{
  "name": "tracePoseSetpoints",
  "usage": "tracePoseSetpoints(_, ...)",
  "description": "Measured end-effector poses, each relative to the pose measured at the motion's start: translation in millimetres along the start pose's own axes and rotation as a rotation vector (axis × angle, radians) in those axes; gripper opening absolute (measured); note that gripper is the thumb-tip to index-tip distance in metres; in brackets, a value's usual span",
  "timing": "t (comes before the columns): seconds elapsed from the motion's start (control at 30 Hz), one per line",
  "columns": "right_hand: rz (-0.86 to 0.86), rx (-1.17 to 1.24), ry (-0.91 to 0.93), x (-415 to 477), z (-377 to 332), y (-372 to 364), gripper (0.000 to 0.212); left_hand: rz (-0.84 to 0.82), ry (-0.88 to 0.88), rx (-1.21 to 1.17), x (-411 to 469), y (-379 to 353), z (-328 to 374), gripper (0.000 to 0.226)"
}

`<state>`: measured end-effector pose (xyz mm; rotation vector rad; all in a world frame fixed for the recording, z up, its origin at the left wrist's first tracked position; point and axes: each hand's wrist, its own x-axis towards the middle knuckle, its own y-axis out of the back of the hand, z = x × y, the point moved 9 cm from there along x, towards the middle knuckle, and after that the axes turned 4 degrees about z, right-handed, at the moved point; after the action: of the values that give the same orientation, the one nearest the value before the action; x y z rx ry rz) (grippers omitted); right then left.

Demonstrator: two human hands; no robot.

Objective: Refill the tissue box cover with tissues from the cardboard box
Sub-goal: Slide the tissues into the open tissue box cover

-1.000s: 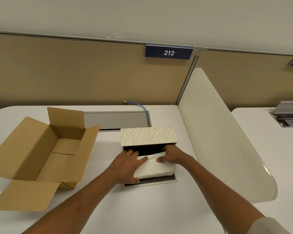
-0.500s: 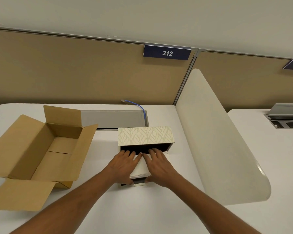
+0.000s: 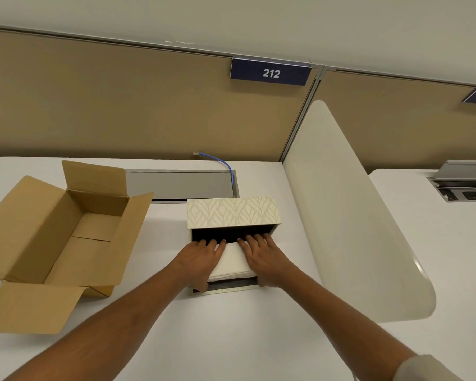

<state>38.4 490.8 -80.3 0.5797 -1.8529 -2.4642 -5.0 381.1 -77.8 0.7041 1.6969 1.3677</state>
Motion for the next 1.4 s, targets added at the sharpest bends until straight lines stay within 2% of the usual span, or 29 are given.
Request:
tracePoseSetpoints(0.17, 0.005, 0.0, -0.004, -1.4, 2.7, 1.7, 0.096, -0.003, -0.01, 0.001, 1.7, -0.4, -0.4, 0.115)
tracePoseSetpoints(0.67, 0.073, 0.027, 0.013, -2.8, 2.3, 1.9, 0.09, 0.03, -0.049, -0.039, 4.5, -0.8, -1.3, 0.114)
tracePoseSetpoints(0.87, 0.081, 0.008, -0.012, -5.6, 4.1, 7.0, 0.093, 0.079, -0.019, -0.024, 3.2, 0.1, -4.8, 0.119)
tracePoseSetpoints(0.97, 0.12, -0.006, -0.035, -8.7, 8.0, 12.8, 0.102, 0.193, -0.001, -0.039, -7.2, 14.8, -6.3, 0.12)
tracePoseSetpoints(1.07, 0.185, 0.066, -0.06, -16.4, 7.7, 23.1, 0.109, 0.446, -0.035, -0.124, -30.9, 34.8, -3.1, 0.099)
tracePoseSetpoints(1.13, 0.283, 0.158, -0.092, -21.1, 7.5, 38.0, 0.098, 0.654, -0.017, -0.19, -49.3, 45.6, -9.3, 0.077)
tracePoseSetpoints(1.2, 0.405, 0.205, -0.125, -22.2, 11.6, 58.8, 0.085, 0.781, 0.074, -0.199, -61.7, 53.4, -27.1, 0.066)
tracePoseSetpoints(1.27, 0.461, 0.211, -0.179, -18.2, 21.0, 76.0, 0.091, 0.745, 0.189, -0.156, -62.0, 54.2, -47.0, 0.08)
tracePoseSetpoints(1.33, 0.441, 0.21, -0.229, -11.2, 30.5, 84.4, 0.105, 0.594, 0.294, -0.169, -54.9, 47.8, -63.4, 0.111)
tracePoseSetpoints(1.4, 0.373, 0.199, -0.253, -3.4, 36.0, 82.5, 0.116, 0.421, 0.404, -0.207, -46.1, 35.7, -75.7, 0.131)
